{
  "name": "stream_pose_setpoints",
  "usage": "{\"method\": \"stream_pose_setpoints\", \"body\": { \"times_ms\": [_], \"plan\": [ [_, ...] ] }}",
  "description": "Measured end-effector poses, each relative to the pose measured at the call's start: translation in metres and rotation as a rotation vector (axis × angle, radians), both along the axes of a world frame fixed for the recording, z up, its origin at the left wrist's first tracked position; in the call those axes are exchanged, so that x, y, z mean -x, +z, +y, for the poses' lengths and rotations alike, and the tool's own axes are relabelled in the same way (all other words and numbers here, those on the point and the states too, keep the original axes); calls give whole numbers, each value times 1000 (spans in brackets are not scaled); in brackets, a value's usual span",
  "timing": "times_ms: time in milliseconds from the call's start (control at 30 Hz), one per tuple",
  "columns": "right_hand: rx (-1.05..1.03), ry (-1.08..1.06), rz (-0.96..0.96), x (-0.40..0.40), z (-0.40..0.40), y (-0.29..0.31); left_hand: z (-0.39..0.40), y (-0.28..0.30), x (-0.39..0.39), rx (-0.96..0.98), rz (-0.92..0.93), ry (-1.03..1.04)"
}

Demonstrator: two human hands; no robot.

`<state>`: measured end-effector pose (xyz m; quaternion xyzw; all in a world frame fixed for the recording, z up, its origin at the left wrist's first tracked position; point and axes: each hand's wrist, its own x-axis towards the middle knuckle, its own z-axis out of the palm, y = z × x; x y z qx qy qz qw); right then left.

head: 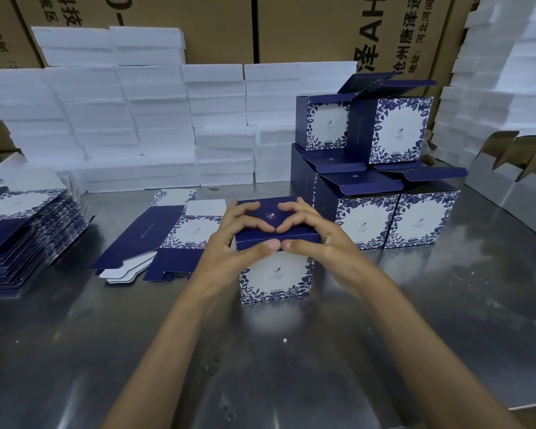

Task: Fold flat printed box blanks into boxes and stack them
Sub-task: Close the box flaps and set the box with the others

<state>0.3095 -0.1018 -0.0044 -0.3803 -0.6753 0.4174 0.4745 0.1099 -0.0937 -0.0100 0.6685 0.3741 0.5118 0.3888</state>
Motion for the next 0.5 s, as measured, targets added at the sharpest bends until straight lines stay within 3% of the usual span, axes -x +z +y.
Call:
{"method": "stream_pose_setpoints", "body": {
  "times_ms": [200,333,500],
  "plan": [
    [-96,-105,53,7,-1,-10,-1,-4,-8,-41,-38,74],
    [-64,-72,92,2,-3,-12,0,-4,3,-30,-38,-8],
    [-66,-74,119,-2,-2,-14,-7,-15,-1,8,-244,50]
  ]
}}
